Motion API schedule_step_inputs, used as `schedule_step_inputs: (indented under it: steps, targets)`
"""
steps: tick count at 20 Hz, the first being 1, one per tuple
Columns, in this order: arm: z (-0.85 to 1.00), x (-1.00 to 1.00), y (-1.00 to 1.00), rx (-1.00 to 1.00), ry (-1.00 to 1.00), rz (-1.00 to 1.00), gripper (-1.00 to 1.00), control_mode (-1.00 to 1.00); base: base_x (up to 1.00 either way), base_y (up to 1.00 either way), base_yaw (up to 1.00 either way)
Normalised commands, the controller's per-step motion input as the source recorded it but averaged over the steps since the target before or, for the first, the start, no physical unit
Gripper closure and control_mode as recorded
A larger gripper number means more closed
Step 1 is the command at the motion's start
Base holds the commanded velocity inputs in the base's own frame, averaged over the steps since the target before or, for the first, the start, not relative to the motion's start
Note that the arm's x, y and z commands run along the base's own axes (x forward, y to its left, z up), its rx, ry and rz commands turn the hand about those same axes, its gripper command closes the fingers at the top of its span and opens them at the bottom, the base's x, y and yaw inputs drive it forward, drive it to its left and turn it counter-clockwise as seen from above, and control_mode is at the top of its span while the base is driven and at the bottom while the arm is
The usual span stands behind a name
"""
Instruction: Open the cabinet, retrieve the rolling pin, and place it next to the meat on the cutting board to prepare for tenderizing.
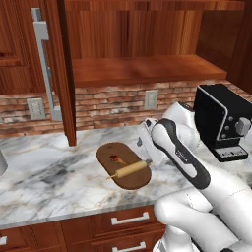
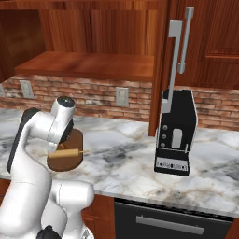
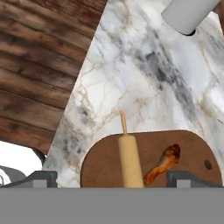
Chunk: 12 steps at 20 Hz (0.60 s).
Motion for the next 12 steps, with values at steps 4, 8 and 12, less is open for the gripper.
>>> schedule_step_inputs:
  steps: [4, 8, 12]
  targets:
    - [0.52, -0.69, 0.0, -0.01, -0.11, 0.01, -1.0, -1.0, 0.0, 0.0, 0.0]
    - [0.53, -0.67, 0.0, -0.02, -0.12, 0.02, -1.0, -1.0, 0.0, 0.0, 0.0]
    - [0.52, -0.72, -0.04, -0.06, -0.14, 0.03, -1.0, -1.0, 0.0, 0.0, 0.0]
